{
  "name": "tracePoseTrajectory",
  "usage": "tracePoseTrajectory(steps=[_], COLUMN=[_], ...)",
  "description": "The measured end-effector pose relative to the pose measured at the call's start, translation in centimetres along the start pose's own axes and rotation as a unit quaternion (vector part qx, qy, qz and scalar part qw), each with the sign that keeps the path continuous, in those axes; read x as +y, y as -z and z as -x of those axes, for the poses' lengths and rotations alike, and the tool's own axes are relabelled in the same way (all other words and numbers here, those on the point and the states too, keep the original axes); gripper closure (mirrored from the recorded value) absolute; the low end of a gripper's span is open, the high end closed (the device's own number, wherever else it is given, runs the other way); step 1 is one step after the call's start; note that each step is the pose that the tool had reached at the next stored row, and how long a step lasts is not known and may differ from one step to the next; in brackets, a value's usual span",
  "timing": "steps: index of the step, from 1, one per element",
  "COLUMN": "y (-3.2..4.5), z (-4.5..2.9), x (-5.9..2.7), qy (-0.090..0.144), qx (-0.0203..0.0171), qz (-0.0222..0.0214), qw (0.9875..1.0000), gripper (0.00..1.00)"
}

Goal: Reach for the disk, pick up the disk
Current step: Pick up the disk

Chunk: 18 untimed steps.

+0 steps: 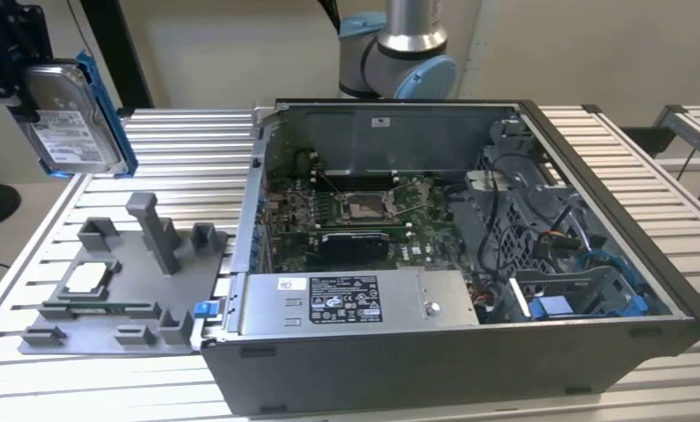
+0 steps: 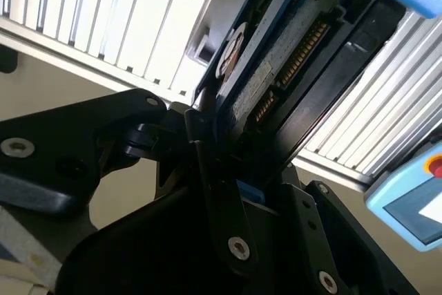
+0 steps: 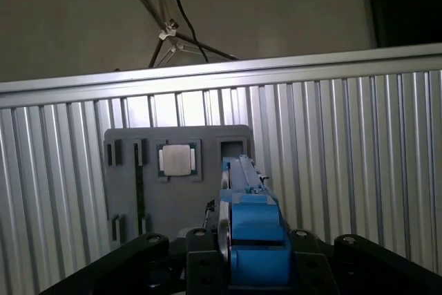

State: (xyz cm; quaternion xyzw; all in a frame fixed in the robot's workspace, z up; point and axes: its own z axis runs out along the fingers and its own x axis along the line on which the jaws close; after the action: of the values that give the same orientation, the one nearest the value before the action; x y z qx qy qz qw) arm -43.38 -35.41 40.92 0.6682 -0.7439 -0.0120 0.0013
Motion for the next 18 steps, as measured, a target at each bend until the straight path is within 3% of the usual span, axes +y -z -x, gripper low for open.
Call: tracePoseTrajectory(steps=[18], y=[3.58], z=[0.05], x=[0.07], qy=[0.000], qx=[0.0000], qz=[0.0000], qw=[1.0000], gripper=[1.00])
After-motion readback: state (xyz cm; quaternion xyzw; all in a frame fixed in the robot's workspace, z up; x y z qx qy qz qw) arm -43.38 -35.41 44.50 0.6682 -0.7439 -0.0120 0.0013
